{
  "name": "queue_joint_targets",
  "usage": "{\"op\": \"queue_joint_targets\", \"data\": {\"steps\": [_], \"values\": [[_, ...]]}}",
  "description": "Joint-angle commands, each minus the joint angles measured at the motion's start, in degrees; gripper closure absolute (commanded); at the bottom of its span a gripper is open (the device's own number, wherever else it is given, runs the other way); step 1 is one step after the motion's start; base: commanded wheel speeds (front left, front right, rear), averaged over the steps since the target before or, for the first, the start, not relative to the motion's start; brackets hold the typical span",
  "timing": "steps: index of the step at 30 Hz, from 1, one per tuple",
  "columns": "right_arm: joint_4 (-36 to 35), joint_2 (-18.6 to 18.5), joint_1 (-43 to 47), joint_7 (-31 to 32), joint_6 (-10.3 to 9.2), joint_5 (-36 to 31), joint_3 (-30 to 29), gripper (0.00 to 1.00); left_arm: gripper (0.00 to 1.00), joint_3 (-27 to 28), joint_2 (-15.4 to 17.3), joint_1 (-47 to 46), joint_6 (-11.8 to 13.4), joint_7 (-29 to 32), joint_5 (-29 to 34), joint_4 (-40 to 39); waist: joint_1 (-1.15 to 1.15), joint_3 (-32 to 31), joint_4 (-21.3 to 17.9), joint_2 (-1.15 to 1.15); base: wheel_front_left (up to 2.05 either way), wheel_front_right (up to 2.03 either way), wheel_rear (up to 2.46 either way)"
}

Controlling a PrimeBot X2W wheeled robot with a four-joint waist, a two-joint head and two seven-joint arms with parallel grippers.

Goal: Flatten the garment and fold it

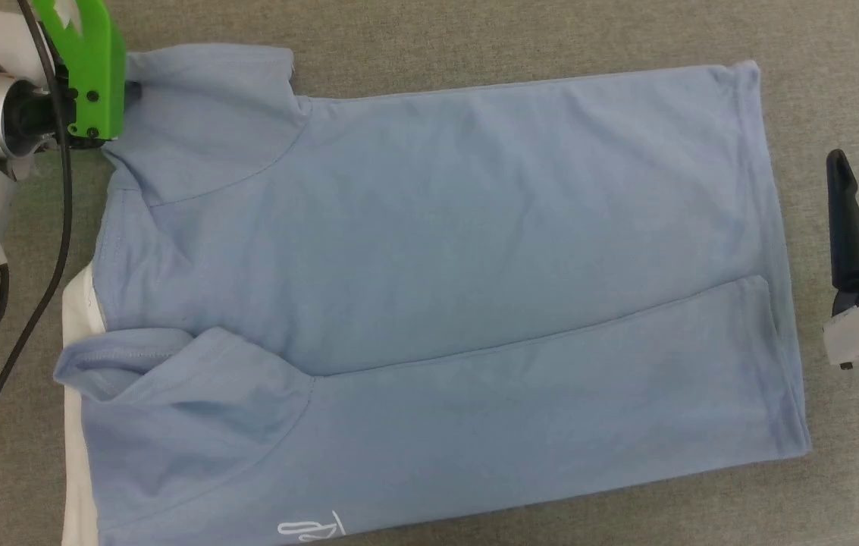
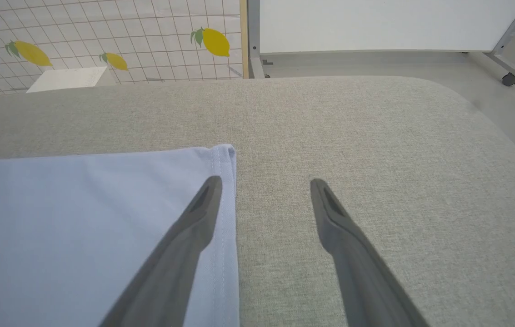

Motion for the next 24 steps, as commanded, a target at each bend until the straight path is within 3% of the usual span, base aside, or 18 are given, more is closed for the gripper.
{"op": "queue_joint_targets", "data": {"steps": [1, 12, 18, 24], "values": [[-0.2, 0.3, -0.1, -0.3, -0.09, -0.6, 0.0, 0.00, 1.00, -2.2, -1.5, 5.3, -0.1, 2.8, -1.7, 1.3, 0.00, 0.2, 0.2, 0.28, 0.00, 0.00, 0.00], [-0.3, -3.1, -4.2, 4.2, -0.09, -1.4, 0.5, 0.00, 1.00, 3.7, -1.0, 5.9, 0.1, -2.6, -7.0, -4.7, 0.00, -0.8, 1.5, 0.28, 0.00, 0.00, 0.00], [2.1, -7.1, -13.3, 18.5, -0.09, -3.1, 2.7, 0.00, 1.00, 7.1, 1.5, 5.5, 0.2, -4.5, -8.9, -10.3, 0.00, 0.4, 1.8, 0.28, 0.00, 0.00, 0.00], [6.5, -8.7, -23.5, 32.4, -0.09, -4.7, 5.9, 0.00, 1.00, 9.7, 4.2, 6.9, 0.6, -5.6, -10.5, -16.5, 0.00, 3.2, 3.3, 0.28, 0.00, 0.00, 0.00]]}}
